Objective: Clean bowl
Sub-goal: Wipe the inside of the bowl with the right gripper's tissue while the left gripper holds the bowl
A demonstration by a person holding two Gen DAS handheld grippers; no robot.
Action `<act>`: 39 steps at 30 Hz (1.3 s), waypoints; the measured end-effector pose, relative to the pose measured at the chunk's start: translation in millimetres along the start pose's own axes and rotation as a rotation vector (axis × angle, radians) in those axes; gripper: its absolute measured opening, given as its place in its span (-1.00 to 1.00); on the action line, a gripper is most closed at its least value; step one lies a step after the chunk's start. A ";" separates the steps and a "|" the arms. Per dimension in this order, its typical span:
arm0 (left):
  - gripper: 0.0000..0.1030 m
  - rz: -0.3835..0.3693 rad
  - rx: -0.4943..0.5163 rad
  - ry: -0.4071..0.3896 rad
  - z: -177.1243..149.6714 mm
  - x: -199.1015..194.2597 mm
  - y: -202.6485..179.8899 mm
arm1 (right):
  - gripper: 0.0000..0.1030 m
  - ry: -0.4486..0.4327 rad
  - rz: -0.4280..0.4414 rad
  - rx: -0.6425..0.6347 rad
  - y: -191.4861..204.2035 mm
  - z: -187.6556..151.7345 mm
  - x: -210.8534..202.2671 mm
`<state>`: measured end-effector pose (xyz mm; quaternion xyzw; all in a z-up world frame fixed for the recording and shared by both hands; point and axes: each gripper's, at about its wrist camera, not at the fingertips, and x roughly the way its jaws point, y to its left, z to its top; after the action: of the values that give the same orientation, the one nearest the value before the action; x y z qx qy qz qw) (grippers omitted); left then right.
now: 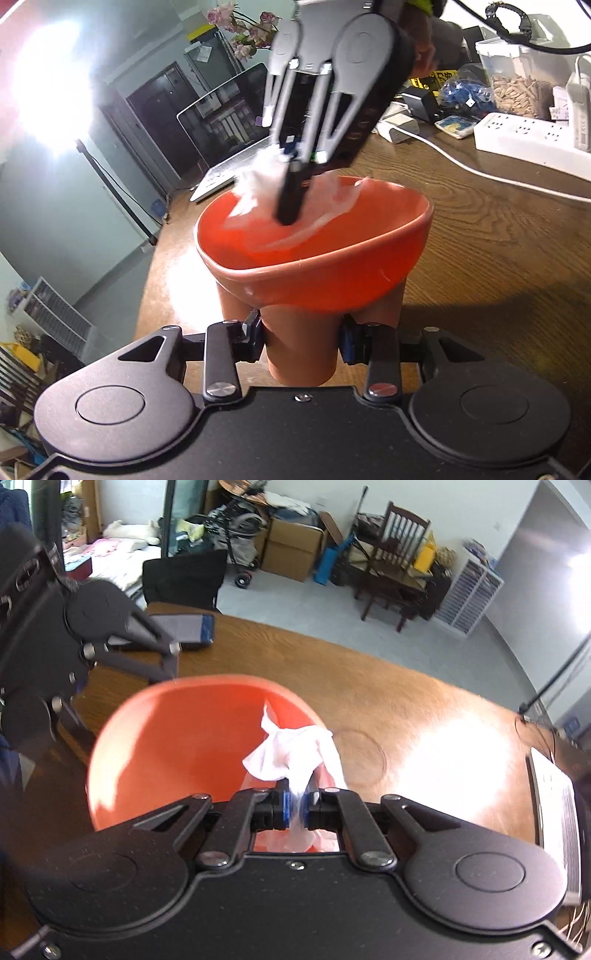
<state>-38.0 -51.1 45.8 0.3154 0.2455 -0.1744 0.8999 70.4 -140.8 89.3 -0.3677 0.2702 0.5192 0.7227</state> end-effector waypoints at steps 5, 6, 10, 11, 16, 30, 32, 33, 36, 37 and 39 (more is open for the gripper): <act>-0.28 0.036 -0.011 -0.026 10.7 -2.9 12.3 | -0.86 0.000 0.034 0.012 8.5 -3.6 -8.1; -0.28 0.044 -0.002 -0.033 13.6 -2.5 12.8 | -0.86 -0.001 0.045 0.009 8.1 -4.6 -11.2; -0.28 0.063 0.035 -0.054 22.3 -4.8 15.5 | -0.86 -0.022 0.094 -0.024 17.3 -2.8 -27.4; -0.28 0.069 0.047 -0.061 25.4 -5.3 15.9 | -0.86 -0.034 0.103 -0.030 19.4 -0.7 -32.0; -0.28 0.102 0.048 -0.106 41.7 -17.6 23.4 | -0.86 -0.143 0.077 -0.045 23.7 20.0 -56.6; -0.28 0.106 0.001 -0.172 72.6 -33.7 28.5 | -0.86 -0.279 -0.129 -0.010 -4.5 43.3 -94.7; -0.28 0.111 -0.019 -0.174 73.6 -33.4 29.6 | -0.86 -0.279 -0.151 -0.009 -11.3 45.1 -99.1; -0.28 0.113 -0.025 -0.174 73.2 -34.2 29.4 | -0.86 -0.279 -0.163 -0.008 -14.8 45.9 -101.4; -0.28 0.118 -0.084 -0.173 74.6 -34.6 36.1 | -0.86 -0.270 -0.205 -0.011 -24.4 45.4 -109.0; -0.28 0.117 -0.113 -0.173 74.7 -35.0 40.2 | -0.86 -0.263 -0.210 -0.014 -26.5 44.5 -110.9; -0.28 0.115 -0.145 -0.175 75.6 -35.4 46.3 | -0.86 -0.248 -0.220 -0.020 -30.6 42.5 -114.8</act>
<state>-20.2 -60.6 139.1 0.2467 0.1595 -0.1313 0.9468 63.7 -175.4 210.5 -0.3353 0.1321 0.4808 0.7993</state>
